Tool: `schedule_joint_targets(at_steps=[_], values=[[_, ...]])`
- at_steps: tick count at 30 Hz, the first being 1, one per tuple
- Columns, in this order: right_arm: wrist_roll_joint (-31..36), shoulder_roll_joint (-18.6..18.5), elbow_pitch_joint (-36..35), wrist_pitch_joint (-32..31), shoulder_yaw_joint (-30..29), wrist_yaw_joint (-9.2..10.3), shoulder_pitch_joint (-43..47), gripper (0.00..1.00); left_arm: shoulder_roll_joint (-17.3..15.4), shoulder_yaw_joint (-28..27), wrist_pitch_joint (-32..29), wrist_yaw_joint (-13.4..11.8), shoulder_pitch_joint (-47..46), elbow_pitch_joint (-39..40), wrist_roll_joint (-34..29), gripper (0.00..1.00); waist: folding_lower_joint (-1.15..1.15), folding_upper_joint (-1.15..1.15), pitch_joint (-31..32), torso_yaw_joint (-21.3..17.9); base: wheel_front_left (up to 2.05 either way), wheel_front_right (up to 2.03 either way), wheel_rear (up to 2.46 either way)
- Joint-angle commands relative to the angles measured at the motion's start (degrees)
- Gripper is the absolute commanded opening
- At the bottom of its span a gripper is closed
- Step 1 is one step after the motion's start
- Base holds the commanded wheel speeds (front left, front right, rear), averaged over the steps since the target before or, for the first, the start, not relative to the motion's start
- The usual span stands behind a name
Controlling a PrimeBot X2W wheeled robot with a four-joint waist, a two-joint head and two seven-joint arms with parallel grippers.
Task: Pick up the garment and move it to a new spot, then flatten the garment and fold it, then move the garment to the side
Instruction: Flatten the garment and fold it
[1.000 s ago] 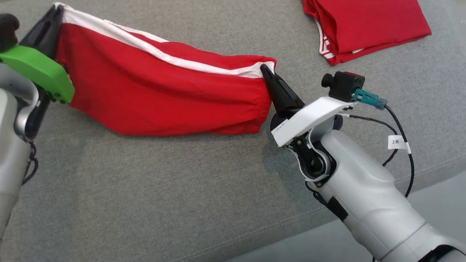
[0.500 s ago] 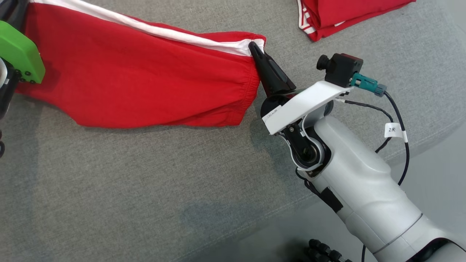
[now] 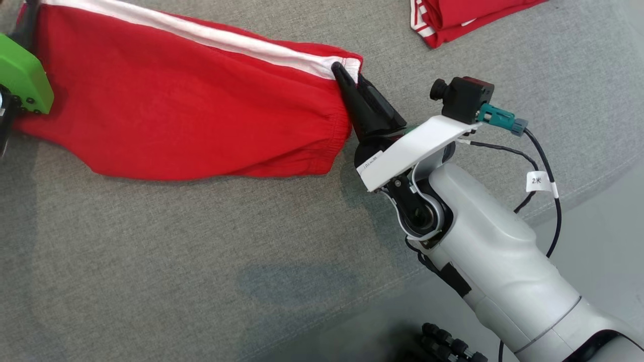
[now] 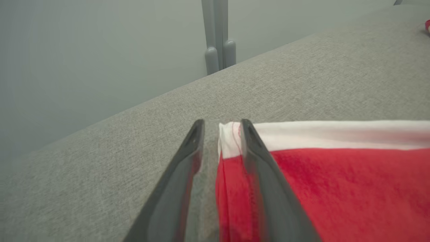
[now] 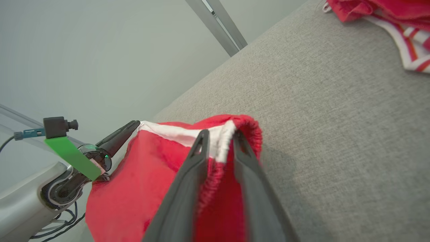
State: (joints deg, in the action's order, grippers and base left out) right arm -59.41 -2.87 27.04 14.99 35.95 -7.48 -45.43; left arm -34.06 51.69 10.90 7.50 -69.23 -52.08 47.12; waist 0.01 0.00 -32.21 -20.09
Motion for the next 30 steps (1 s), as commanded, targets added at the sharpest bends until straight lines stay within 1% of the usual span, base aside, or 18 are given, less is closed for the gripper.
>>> schedule_joint_targets(at_steps=[1, 7, 11, 14, 18, 22, 26, 30], values=[[0.61, -0.08, 0.48, 0.21, -0.08, -0.02, -0.17, 1.0, 0.28, 0.56, 0.71, -0.12, -0.74, -0.39, 0.81, 1.0, -0.01, 0.0, 0.28, 0.4, 0.0, 0.0, 0.0], [5.17, -0.1, 1.8, 0.21, -2.27, -0.02, 0.91, 1.0, 1.2, 2.32, 3.03, -0.11, 1.14, -1.59, 2.96, 1.0, -0.01, 0.0, 2.47, 1.62, 0.0, 0.0, 0.0], [11.0, -0.85, 1.69, 0.2, -4.65, -0.02, 3.03, 1.0, 1.61, 2.29, 4.01, -0.11, 2.94, -1.47, 4.36, 1.0, -0.01, 0.0, 5.06, 2.67, 0.0, 0.0, 0.0], [15.49, -1.69, 0.68, 0.2, -6.85, -0.02, 4.96, 1.0, 1.29, 1.31, 4.39, -0.11, 4.44, -0.77, 4.88, 1.0, -0.01, 0.0, 6.91, 3.36, 0.0, 0.0, 0.0], [21.19, -2.02, -3.16, 0.16, -10.16, -0.01, 8.61, 1.0, 0.28, -3.38, 4.27, -0.16, 7.13, 1.76, 2.67, 1.0, -0.01, 0.0, 8.95, 4.04, 0.0, 0.0, 0.0], [26.22, -1.78, -8.54, 0.17, -12.35, -0.01, 12.98, 1.0, 0.14, -8.91, 4.24, -1.3, 11.2, 4.63, -0.71, 1.0, -0.01, 0.0, 11.04, 4.56, 0.0, 0.0, 0.0], [31.02, -1.43, -13.34, 0.17, -14.13, -0.02, 17.48, 1.0, 1.26, -14.58, 4.24, -2.53, 16.6, 7.33, -4.08, 1.0, -0.01, 0.0, 13.13, 5.09, 0.0, 0.0, 0.0], [34.75, -0.97, -17.28, 0.17, -15.65, -0.01, 21.77, 1.0, 2.8, -19.97, 4.23, -3.08, 21.7, 9.1, -6.96, 1.0, -0.01, 0.0, 14.64, 5.4, 0.0, 0.0, 0.0]])
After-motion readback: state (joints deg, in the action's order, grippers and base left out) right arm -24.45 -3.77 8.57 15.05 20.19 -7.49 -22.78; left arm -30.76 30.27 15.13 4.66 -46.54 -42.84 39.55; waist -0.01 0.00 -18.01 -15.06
